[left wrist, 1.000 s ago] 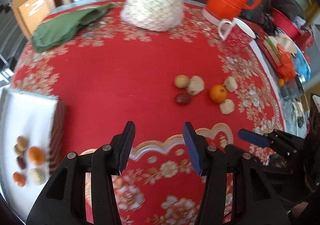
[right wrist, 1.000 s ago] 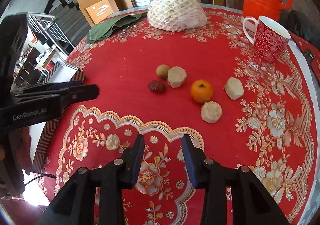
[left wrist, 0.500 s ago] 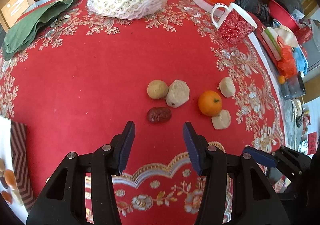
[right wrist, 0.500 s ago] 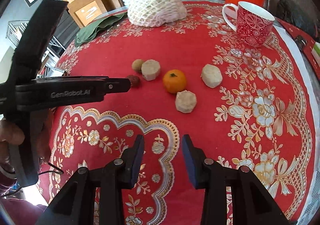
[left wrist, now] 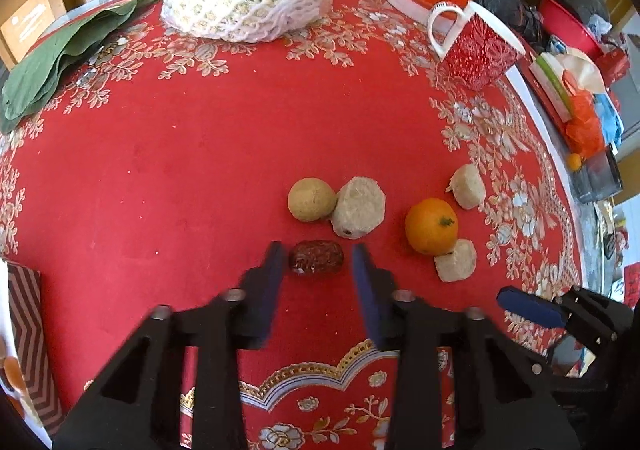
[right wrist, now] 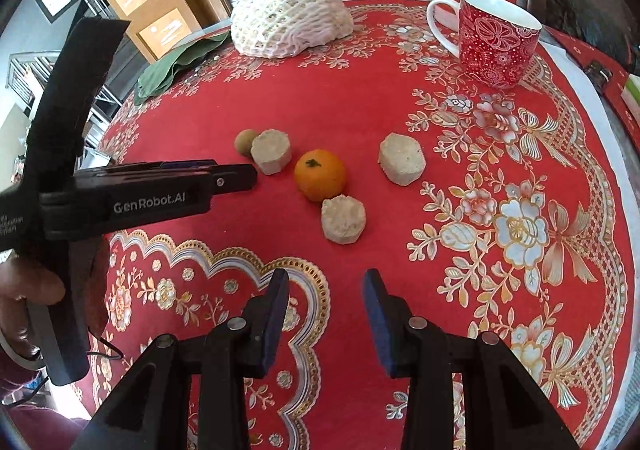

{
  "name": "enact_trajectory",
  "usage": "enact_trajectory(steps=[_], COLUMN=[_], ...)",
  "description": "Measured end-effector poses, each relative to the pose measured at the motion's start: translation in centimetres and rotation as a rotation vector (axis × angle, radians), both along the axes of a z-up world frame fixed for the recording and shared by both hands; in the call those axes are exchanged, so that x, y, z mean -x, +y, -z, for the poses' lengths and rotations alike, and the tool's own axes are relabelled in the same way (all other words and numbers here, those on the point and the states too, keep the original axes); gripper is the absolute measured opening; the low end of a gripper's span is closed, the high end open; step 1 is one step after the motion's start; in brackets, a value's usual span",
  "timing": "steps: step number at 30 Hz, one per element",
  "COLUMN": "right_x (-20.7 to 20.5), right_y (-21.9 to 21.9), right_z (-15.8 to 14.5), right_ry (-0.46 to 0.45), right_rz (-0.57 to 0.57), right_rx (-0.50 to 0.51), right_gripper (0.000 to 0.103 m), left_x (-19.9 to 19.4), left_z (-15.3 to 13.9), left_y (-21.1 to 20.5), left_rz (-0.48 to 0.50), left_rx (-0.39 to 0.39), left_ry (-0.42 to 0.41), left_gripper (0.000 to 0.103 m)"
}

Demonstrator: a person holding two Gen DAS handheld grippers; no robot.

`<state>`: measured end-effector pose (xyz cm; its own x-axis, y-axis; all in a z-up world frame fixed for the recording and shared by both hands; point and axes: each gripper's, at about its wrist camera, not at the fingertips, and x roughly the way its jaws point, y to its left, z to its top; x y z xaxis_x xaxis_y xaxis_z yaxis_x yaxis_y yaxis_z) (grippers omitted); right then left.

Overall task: Organize fruits
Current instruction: 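Grasp a red date with the left gripper while the right grasps a beige cake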

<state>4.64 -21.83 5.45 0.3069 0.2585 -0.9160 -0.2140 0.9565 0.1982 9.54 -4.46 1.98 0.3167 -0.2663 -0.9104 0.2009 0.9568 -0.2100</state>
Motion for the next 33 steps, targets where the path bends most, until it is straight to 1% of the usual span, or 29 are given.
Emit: enact_trajectory(steps=[5,10,14,19,24,28,30,33], right_x=[-0.4,-1.0,-1.6,-2.9,-4.0,-4.3,-4.2,-4.1], right_y=[-0.3,-0.8,-0.5,0.0,0.4,0.5,0.8,1.1], right_z=[0.3,0.5,0.7,1.1,2.0,2.3,2.4,2.5], right_ry=[0.004,0.005,-0.003,-0.009,0.001,-0.006,-0.022,-0.042], right_rz=[0.005,0.024,0.017,0.01,-0.004,-0.013,-0.031,-0.049], right_rx=[-0.001,-0.012,-0.002,0.008,0.034,0.043,0.063,0.103], right_gripper=[0.037,0.037,0.041,0.044,0.044,0.044,0.043,0.032], left_x=[0.0,0.4,0.8,1.2,1.3,1.3,1.5,1.7], left_z=[0.1,0.0,0.0,0.1,0.2,0.2,0.2,0.2], left_y=[0.1,0.6,1.0,1.1,1.0,0.6,0.5,0.5], left_rz=[0.014,0.015,0.017,0.031,0.037,0.046,0.054,0.064], left_rx=[0.006,-0.015,-0.019,-0.027,-0.056,-0.078,-0.088,-0.096], left_ry=[-0.015,-0.013,-0.008,0.006,0.008,-0.007,-0.015,-0.028], left_gripper=[0.028,0.028,0.028,0.028,0.028,0.028,0.028,0.028])
